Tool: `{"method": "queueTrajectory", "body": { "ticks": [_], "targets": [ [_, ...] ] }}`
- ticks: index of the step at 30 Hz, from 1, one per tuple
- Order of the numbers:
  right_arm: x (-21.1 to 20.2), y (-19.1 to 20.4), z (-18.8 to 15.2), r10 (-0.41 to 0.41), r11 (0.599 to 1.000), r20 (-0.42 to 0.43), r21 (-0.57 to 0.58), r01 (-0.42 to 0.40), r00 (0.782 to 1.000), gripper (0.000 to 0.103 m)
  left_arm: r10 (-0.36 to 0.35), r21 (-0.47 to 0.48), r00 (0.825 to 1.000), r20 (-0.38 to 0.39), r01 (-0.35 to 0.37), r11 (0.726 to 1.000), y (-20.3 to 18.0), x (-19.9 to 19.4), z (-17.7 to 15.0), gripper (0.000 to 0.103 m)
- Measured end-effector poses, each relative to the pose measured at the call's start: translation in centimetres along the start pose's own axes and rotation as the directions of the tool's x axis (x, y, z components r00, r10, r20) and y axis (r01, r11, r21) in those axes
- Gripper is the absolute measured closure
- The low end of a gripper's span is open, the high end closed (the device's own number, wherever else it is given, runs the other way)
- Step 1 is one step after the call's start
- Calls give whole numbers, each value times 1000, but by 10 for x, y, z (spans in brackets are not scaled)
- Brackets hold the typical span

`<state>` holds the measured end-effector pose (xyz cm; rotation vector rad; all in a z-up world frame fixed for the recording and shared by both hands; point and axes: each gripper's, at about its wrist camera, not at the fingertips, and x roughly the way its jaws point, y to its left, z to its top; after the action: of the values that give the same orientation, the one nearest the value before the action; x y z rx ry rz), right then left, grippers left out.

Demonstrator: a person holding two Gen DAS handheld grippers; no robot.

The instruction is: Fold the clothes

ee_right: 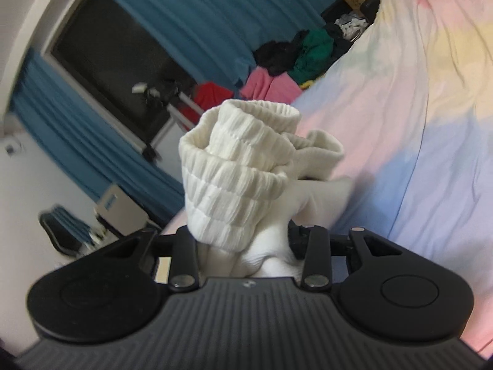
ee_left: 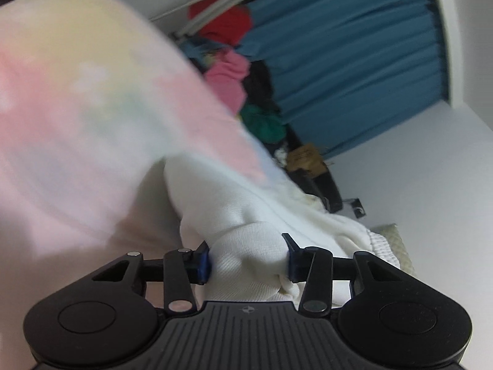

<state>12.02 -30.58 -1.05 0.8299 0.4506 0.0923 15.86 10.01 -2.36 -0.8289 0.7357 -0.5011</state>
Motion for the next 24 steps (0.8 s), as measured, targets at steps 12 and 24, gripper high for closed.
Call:
{"method": "queueTrajectory", "body": {
  "ticks": [12,24],
  "targets": [
    [55,-71,214,-131,983,97,144,116,987,64,29,163,999,-22,-25,986,-184,260,70,60],
    [137,-219,224,-183,958,123,245,149,975,64,25,285,995,-97,3,958,-135,433,48,58]
  ]
}}
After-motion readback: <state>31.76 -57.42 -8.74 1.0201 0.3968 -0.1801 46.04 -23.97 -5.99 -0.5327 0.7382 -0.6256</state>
